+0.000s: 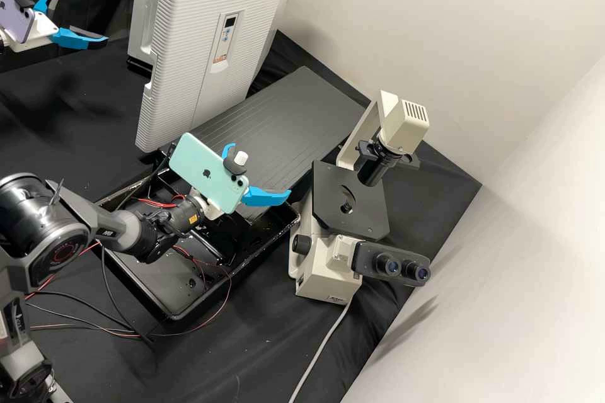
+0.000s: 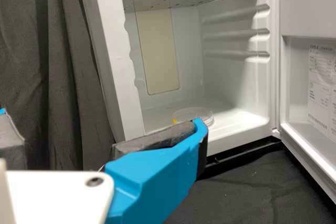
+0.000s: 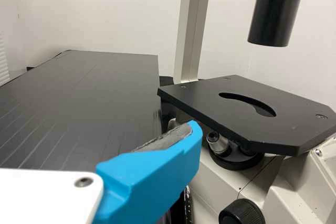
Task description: Close the incubator door
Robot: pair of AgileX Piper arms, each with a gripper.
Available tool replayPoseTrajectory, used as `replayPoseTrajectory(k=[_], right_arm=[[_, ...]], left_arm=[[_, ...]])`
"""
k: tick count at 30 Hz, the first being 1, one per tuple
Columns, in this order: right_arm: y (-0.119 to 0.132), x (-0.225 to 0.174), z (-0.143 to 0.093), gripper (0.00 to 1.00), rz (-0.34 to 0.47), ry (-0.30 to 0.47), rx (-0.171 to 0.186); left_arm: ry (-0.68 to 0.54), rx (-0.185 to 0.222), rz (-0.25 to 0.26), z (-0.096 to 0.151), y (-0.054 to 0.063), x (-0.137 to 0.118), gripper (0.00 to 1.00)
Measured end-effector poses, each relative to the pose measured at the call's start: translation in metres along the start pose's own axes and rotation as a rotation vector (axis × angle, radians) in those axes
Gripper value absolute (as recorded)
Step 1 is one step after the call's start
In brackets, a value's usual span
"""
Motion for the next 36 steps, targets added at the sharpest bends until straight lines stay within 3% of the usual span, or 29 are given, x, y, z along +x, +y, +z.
replayPoseTrajectory(k=[24, 25, 36], right_arm=[[0.003, 0.005, -0.009, 1.0, 0.013, 0.031, 0.0], [0.003, 0.006, -0.01, 0.0, 0.018, 0.038, 0.0], [0.017, 0.016, -0.021, 0.0, 0.106, 0.091, 0.016]], left_arm=[[0.0, 0.0, 0.0, 0.0, 0.0, 0.0, 1.0], [0.0, 0.0, 0.0, 0.0, 0.0, 0.0, 1.0], [0.0, 0.0, 0.0, 0.0, 0.0, 0.0, 1.0]])
